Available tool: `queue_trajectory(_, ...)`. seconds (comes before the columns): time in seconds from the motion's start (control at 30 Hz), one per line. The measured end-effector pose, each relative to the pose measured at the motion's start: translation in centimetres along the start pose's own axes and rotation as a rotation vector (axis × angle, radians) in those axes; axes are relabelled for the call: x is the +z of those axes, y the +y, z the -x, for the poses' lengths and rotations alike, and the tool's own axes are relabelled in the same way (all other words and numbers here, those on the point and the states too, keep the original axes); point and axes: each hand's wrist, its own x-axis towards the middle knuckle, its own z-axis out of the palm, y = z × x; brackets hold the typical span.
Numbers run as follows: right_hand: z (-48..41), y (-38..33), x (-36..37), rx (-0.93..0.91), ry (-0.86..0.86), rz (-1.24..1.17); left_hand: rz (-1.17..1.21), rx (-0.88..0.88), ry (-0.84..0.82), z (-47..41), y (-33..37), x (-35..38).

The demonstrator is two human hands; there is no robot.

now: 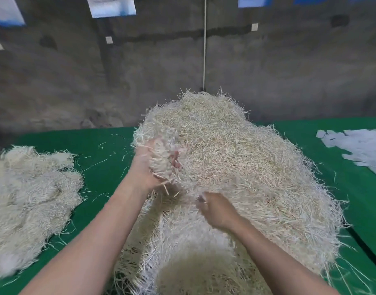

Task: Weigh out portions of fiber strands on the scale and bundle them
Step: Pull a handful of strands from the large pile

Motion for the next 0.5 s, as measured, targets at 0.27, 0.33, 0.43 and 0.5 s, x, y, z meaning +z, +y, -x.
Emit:
queue_trajectory(0.27, 0.5, 6.1, -0.7, 0.174, -0.007, 0.187, 0.055, 0.267, 0.188, -0.7, -0.8, -2.8)
queue_trajectory(0.33, 1.0, 5.3, -1.6, 0.156, 0.011, 0.062, 0.043, 0.263, 0.232, -0.6, -0.6, -2.9)
queue_trajectory(0.43, 1.2, 1.8, -4.1, -0.017, 0.083, -0.242, 0.008, 0.227, 0.129, 0.1, -0.7, -2.3)
queue_trajectory(0.5, 1.0, -1.4, -5.3, -0.122, 0.040, -0.300, -0.032, 0.204, 0.046, 0.6, -0.9, -1.6)
